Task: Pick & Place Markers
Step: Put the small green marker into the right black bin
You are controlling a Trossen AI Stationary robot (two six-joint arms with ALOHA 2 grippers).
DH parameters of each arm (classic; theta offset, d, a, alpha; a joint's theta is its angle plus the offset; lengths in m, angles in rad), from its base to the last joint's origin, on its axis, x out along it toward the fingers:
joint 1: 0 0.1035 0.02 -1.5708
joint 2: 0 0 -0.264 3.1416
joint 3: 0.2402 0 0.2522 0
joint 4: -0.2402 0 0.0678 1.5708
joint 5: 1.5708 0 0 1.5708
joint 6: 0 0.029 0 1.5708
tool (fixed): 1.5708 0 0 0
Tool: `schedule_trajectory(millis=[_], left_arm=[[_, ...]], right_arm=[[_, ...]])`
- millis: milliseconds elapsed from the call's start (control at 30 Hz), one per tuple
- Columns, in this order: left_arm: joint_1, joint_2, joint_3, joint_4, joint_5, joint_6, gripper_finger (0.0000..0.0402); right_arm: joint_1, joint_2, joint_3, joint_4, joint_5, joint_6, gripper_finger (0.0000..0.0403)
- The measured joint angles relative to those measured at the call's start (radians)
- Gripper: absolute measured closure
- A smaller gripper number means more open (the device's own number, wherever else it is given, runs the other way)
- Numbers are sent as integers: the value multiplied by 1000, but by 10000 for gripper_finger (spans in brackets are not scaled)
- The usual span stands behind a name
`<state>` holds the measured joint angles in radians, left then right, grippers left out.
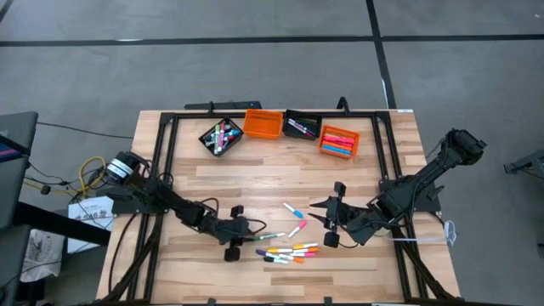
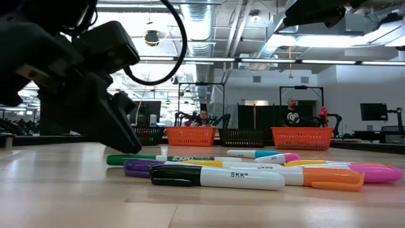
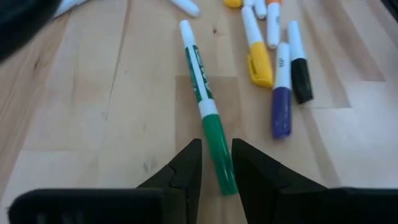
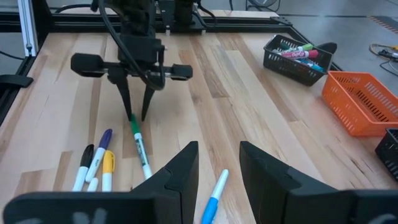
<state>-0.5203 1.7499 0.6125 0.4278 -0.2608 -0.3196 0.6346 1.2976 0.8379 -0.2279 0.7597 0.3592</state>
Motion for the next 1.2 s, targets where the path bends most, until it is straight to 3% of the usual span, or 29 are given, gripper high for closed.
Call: schedule_trajectory(millis=[533, 833, 1200], left_arm=[[48, 125, 51, 21, -1, -50, 315], [105, 118, 51, -14, 25, -53, 365], [226, -39, 42, -84, -55, 151, 364]], right_arm=[[0, 0, 0, 0, 0, 0, 295], [-12, 0, 0, 2, -1, -20, 295], [-175, 0, 0, 3, -61, -124, 295]])
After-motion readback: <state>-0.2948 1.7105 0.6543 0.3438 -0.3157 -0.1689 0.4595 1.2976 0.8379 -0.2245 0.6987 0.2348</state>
